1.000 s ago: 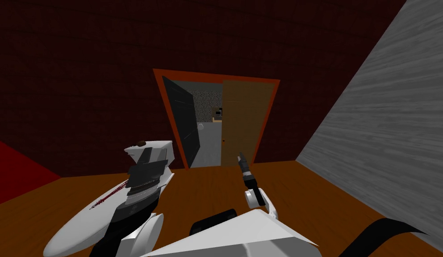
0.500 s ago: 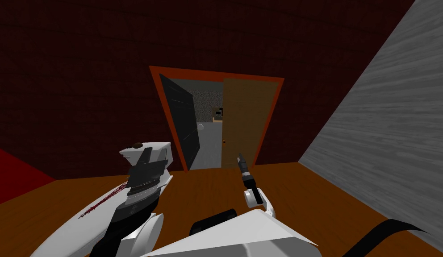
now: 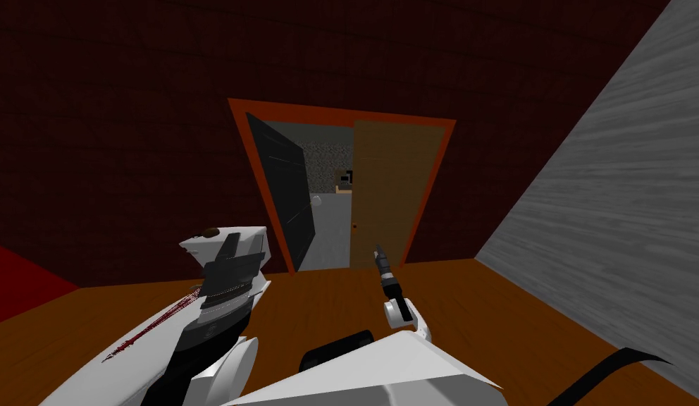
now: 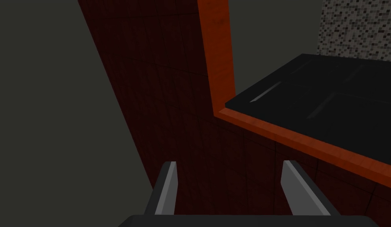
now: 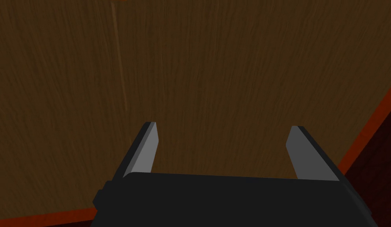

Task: Push the door open

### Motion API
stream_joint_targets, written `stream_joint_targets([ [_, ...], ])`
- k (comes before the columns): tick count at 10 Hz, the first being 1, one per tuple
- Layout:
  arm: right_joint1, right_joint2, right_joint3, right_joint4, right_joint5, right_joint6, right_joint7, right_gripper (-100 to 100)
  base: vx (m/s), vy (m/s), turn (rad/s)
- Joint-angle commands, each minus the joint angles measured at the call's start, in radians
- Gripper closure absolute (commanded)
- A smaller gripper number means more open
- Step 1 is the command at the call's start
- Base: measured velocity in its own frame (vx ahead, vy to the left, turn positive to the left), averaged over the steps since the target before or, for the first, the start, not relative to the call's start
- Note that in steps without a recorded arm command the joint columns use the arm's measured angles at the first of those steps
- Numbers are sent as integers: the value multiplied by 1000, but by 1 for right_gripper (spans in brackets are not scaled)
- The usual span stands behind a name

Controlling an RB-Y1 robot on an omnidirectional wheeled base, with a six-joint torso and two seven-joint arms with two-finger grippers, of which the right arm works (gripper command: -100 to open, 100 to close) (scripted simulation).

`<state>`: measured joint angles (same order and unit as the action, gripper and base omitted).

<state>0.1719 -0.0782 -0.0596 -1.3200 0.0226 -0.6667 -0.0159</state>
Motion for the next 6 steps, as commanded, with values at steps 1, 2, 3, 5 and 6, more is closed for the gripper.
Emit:
stream_joint_targets([
  [1, -11, 3, -4, 34, -2, -7, 5, -100, 105, 4, 5],
  [2, -20, 5, -6, 56, -4, -11, 9, -100, 104, 12, 2],
  [3, -28, 8, -9, 77, -5, -14, 12, -100, 105, 16, 2],
  [5, -44, 13, -14, 118, -8, -20, 18, -100, 98, 0, 4],
  [6, -53, 16, -17, 139, -10, -23, 21, -100, 91, -9, 4],
])
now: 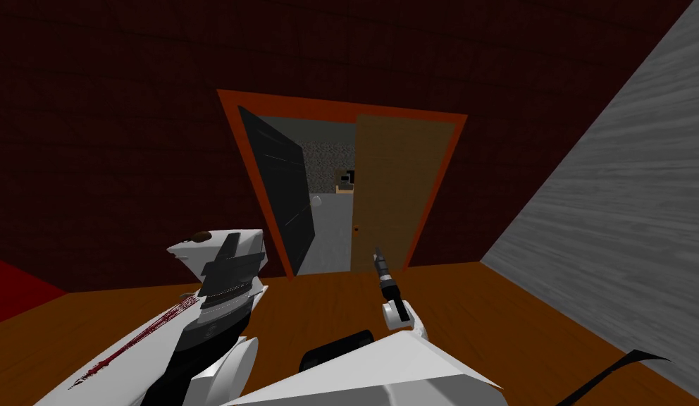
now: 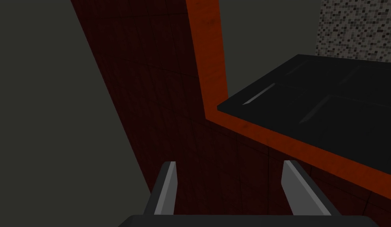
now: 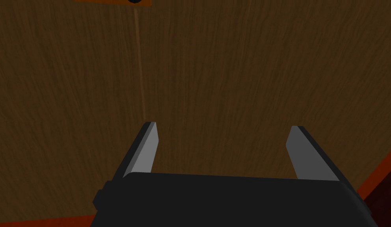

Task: Push the door open

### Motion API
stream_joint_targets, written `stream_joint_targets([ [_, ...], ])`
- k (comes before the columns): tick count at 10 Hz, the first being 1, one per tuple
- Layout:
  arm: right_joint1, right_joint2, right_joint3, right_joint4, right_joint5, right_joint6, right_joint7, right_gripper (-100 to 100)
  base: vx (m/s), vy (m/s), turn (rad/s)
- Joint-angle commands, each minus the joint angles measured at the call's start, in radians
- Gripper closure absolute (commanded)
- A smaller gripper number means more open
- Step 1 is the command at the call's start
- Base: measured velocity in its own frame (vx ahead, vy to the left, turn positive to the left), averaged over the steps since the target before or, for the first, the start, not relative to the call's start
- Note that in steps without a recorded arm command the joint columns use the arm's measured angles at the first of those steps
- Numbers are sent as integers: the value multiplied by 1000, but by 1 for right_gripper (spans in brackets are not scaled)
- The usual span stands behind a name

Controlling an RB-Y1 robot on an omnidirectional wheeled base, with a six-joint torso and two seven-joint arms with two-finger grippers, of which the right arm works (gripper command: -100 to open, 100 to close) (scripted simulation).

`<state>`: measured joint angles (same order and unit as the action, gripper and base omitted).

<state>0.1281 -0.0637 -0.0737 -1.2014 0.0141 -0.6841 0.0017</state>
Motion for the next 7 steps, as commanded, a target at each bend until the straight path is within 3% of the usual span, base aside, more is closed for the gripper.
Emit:
stream_joint_targets([
  [1, -17, 4, -5, 41, -3, -9, 6, -100, 94, 2, 5],
  [7, -62, 26, -19, 154, -11, -27, 22, -100, 103, 0, 3],
])
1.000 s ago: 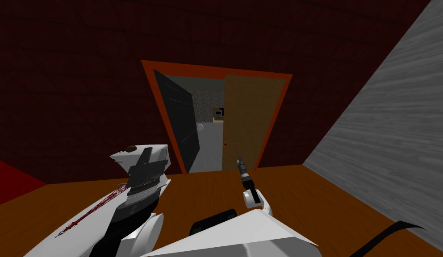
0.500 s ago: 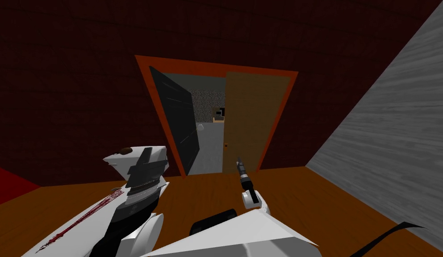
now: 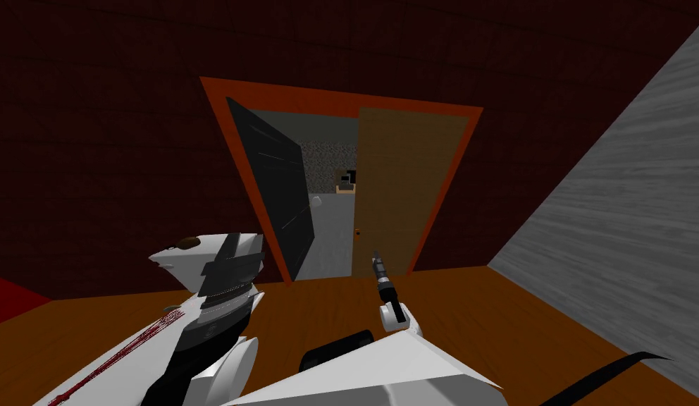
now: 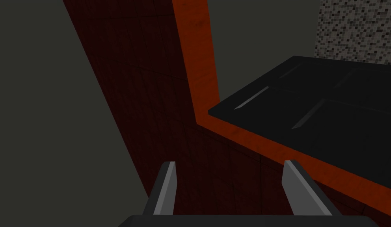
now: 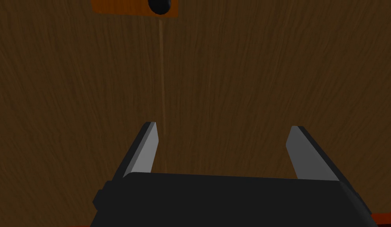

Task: Push the door open

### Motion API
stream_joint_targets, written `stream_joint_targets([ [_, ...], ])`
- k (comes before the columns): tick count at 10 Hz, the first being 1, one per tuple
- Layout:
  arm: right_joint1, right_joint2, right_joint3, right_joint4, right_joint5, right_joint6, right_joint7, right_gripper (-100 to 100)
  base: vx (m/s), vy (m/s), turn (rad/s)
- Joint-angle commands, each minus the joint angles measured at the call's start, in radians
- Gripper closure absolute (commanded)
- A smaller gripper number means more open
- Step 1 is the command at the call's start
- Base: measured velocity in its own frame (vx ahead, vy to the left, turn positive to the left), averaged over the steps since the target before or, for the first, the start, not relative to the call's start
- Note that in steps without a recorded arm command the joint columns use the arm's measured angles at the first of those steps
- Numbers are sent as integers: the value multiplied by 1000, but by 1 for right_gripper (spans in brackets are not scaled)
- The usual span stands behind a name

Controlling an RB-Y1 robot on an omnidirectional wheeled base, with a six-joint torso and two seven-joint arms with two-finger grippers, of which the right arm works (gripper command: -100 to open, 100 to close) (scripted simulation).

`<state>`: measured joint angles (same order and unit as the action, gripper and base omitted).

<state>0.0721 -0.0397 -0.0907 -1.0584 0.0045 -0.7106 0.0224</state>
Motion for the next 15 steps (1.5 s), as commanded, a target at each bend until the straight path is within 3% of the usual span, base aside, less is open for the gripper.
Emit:
stream_joint_targets([
  [1, -12, 6, -4, 28, -2, -3, 4, -100, 84, 2, 5],
  [10, -70, 48, -22, 173, -13, -25, 25, -100, 103, -3, 3],
  [14, -104, 85, -32, 259, -19, -38, 38, -100, 142, -1, 2],
  [15, -99, 79, -31, 246, -18, -37, 36, -100, 90, -18, 6],
])
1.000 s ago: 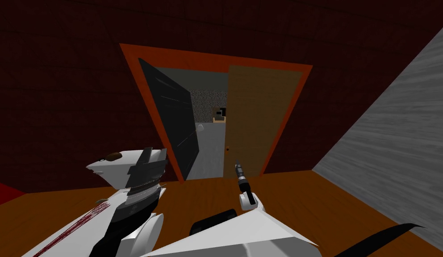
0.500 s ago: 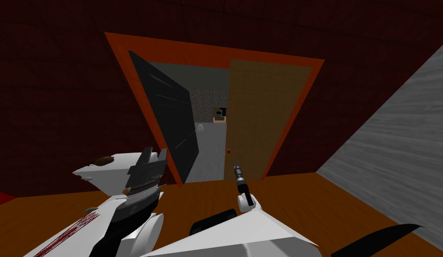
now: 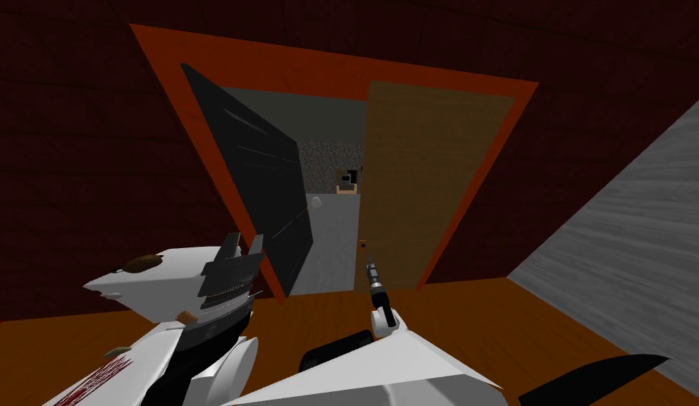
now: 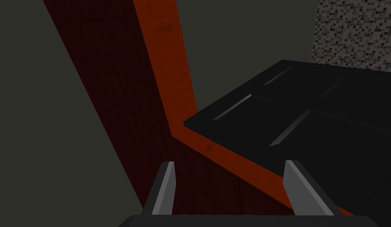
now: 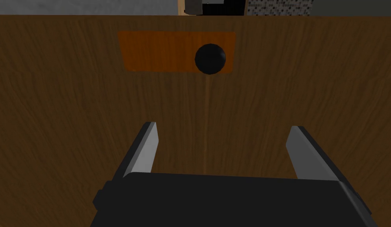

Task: Push the door open

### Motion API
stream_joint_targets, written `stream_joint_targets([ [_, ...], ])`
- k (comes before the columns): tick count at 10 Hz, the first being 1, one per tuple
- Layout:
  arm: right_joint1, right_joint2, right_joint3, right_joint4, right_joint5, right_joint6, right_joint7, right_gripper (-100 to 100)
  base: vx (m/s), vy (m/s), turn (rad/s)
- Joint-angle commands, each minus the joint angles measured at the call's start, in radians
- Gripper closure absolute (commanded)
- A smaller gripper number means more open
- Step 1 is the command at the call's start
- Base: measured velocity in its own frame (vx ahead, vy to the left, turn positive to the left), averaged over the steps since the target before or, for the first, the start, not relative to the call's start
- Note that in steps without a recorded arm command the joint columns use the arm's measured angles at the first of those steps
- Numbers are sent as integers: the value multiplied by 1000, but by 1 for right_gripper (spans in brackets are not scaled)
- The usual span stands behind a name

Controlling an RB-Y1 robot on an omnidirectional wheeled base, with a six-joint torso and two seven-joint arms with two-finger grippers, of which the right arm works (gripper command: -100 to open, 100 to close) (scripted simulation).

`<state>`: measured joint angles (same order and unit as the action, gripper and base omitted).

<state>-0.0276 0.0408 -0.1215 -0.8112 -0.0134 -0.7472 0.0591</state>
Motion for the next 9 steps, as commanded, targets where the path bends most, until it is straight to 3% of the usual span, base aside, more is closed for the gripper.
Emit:
stream_joint_targets([
  [1, -1, -29, -2, 3, -1, -2, 0, -100, 109, -15, 15],
  [3, -3, -54, -5, 8, -3, -5, 0, -100, 157, -21, 22],
  [5, -4, -64, -8, 14, -5, -8, 1, -100, 193, -4, 18],
  [7, -6, -54, -12, 19, -6, -12, 1, -100, 191, -19, 24],
  [9, -8, -25, -15, 24, -8, -15, 1, -100, 189, -28, 17],
])
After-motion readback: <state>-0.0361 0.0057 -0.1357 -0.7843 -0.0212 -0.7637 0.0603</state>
